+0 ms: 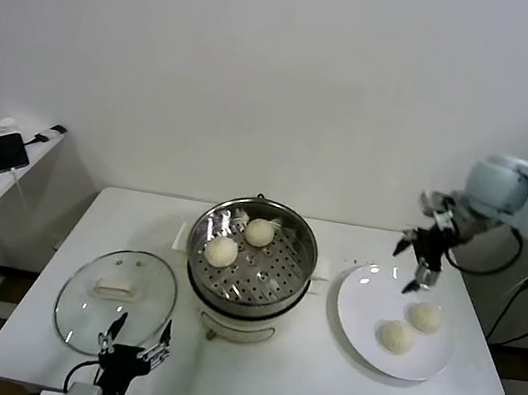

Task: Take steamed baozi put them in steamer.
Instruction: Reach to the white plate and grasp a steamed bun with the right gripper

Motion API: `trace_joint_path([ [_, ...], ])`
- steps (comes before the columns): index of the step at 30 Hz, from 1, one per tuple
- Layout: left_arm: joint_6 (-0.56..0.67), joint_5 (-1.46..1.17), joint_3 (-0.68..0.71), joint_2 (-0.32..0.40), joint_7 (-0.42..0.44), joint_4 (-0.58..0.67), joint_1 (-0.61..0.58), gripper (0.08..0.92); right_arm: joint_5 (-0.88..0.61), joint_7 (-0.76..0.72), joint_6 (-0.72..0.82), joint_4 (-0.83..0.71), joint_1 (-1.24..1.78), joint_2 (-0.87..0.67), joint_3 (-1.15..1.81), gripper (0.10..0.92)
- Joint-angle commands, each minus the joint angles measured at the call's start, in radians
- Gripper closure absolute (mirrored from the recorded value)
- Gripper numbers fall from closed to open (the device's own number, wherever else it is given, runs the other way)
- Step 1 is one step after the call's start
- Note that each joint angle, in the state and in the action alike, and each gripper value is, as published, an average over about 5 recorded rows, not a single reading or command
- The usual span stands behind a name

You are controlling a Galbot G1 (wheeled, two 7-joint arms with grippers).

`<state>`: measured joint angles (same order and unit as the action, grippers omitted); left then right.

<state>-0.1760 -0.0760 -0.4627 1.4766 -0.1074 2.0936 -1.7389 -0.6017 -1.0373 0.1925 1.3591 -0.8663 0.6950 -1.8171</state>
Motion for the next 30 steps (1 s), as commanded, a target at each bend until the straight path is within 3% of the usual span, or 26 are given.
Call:
trace_joint_path([
  [1, 0.000, 0.007, 0.001, 0.011, 0.000, -0.010, 0.001, 0.177, 0.268, 0.058, 0.037, -0.022, 0.463, -0.169, 0.274, 0.203],
  [14, 0.004, 0.008, 0.004, 0.011, -0.001, -0.021, 0.004, 0.177, 0.325, 0.142, 0.056, -0.120, 0.557, -0.085, 0.380, 0.202],
  [30, 0.007, 0.004, 0.003, 0.005, -0.003, -0.020, 0.001, 0.177, 0.342, 0.140, 0.054, -0.171, 0.617, -0.030, 0.448, 0.211],
])
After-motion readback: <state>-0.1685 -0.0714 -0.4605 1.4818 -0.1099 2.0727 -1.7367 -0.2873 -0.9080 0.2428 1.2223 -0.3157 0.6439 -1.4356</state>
